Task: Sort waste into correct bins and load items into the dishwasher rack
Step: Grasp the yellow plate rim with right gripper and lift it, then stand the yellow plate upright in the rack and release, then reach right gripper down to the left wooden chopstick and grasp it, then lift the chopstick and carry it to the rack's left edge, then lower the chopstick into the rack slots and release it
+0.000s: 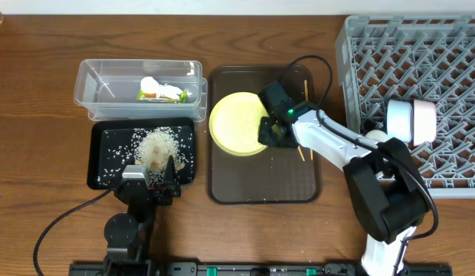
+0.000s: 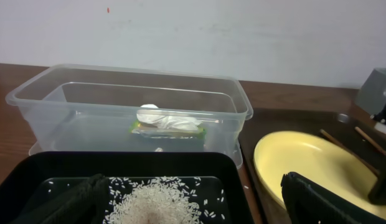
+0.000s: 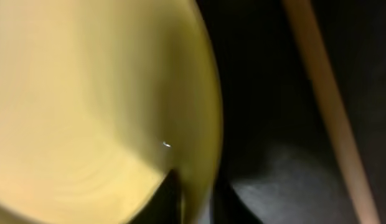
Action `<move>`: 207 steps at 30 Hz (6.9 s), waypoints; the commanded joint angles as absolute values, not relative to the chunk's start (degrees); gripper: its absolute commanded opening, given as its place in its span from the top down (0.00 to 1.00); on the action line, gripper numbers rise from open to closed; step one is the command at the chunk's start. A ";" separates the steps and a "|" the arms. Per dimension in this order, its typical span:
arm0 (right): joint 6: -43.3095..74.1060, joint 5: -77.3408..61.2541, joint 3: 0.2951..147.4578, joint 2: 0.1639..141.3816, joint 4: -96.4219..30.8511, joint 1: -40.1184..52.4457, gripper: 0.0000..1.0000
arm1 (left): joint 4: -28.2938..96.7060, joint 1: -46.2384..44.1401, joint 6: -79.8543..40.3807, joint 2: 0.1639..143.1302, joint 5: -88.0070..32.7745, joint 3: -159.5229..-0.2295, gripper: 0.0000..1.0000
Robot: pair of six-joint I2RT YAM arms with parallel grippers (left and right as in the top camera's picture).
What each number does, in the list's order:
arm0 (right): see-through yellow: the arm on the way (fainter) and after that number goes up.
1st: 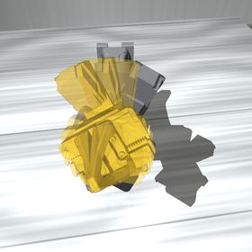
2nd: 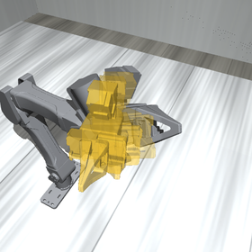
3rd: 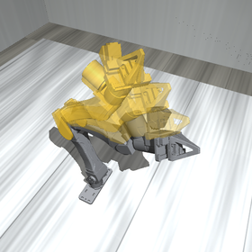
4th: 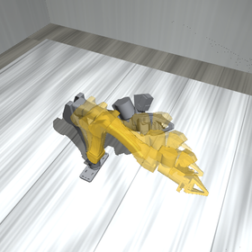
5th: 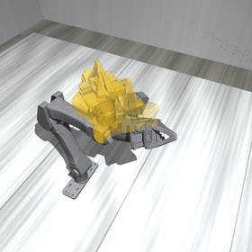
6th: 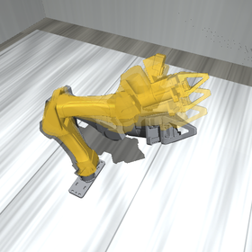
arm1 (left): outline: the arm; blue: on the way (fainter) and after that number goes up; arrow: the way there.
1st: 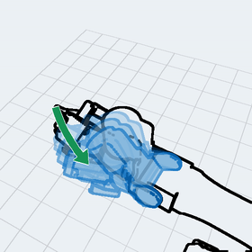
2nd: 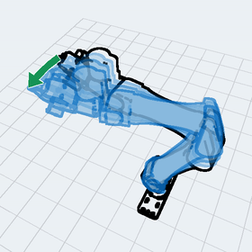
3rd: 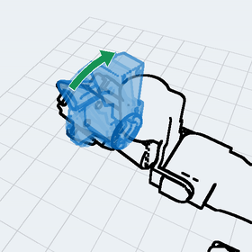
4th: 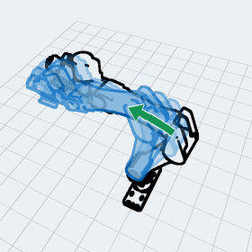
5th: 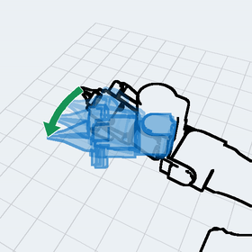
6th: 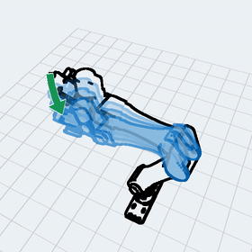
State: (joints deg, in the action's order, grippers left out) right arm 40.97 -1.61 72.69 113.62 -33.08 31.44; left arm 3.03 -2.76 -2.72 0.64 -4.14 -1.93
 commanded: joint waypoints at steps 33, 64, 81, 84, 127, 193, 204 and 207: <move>-7.46 65.73 71.99 79.26 -26.30 -9.87 0.99 | 3.79 -2.52 -2.15 0.64 -4.51 -0.38 0.09; -31.62 59.75 71.99 95.59 -11.46 2.44 0.34 | 3.79 -2.52 -2.15 0.64 -4.51 -0.38 0.10; 5.65 23.00 71.99 87.46 -37.01 21.67 0.24 | 3.79 -2.52 -2.15 0.64 -4.51 -0.38 0.09; 13.52 -1.13 71.64 87.81 -40.10 23.51 0.33 | 3.79 -2.52 -2.15 0.64 -4.51 -0.38 0.10; 15.57 8.82 72.47 89.45 -28.99 12.38 0.99 | 3.79 -2.52 -2.15 0.64 -4.51 -0.38 0.10; 26.28 19.03 72.58 103.46 -18.04 7.09 0.70 | 3.77 -2.52 -2.15 0.64 -4.51 -0.38 0.09; 26.09 19.05 72.60 105.16 -20.75 6.76 0.76 | 3.79 -2.52 -2.15 0.64 -4.51 -0.38 0.09; 26.09 19.27 72.60 103.11 -24.08 6.76 0.76 | 3.79 -2.52 -2.15 0.64 -4.51 -0.38 0.10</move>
